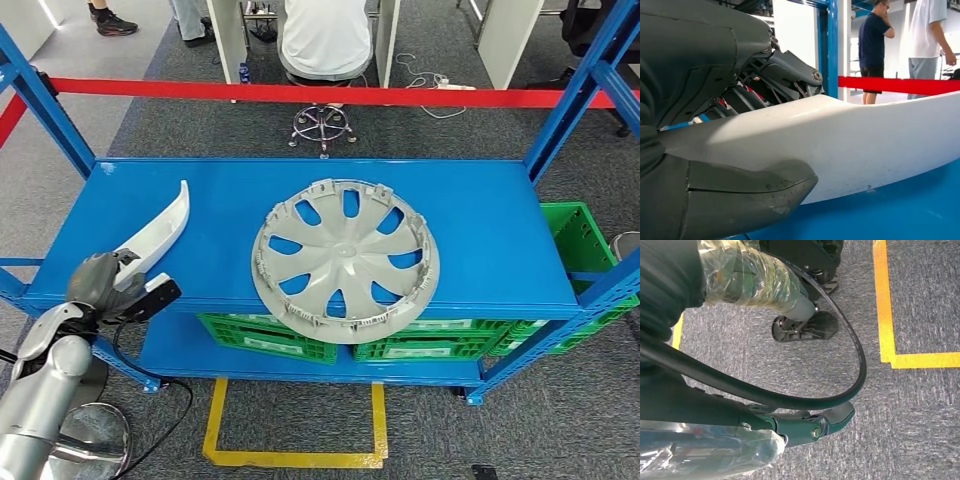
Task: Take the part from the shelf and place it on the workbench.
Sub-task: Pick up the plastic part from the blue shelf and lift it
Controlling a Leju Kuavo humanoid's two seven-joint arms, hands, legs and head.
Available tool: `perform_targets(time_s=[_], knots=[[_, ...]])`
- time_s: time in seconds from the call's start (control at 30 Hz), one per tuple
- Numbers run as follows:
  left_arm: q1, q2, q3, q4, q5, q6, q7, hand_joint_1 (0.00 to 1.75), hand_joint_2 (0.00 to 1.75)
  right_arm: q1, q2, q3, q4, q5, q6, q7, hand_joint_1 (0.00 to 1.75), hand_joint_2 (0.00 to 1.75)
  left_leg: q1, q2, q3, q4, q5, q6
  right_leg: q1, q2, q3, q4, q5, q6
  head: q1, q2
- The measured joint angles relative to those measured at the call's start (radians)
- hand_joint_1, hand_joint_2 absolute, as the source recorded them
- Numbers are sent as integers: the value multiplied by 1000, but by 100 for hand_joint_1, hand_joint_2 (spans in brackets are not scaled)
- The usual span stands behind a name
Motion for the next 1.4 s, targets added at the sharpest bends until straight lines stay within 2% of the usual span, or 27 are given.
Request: perform_targets(time_s=[0.3,0.6,0.83,1.03,1.2,1.4], knots=[[51,-5,3,-63,-1,79,-69,175,175,-1,0,0,4,10,1,0,0,175,0,0,0,0,0,0,0,0,0,0,0,0,0,0],[105,-18,15,-138,28,112,-120,175,175,-1,0,-6,6,10,0,0,0,175,0,0,0,0,0,0,0,0,0,0,0,0,0,0],[229,-64,15,-322,143,137,-221,175,175,9,4,-32,7,2,-14,-3,0,175,0,0,0,0,-1,1,0,1,-1,0,0,0,0,0],[327,-92,7,-460,151,179,-278,175,175,24,6,-66,7,-22,43,-31,0,175,0,0,-1,0,-1,1,0,1,-1,-1,-1,0,0,0],[402,-112,-8,-556,151,222,-331,175,175,34,7,-92,7,-27,54,-39,0,175,0,0,0,0,-1,1,0,1,-1,-1,-1,0,0,0],[452,-125,-29,-629,144,247,-359,175,175,38,8,-114,7,-25,54,-41,0,175,0,0,0,0,-1,1,0,0,0,-1,0,0,0,0]])
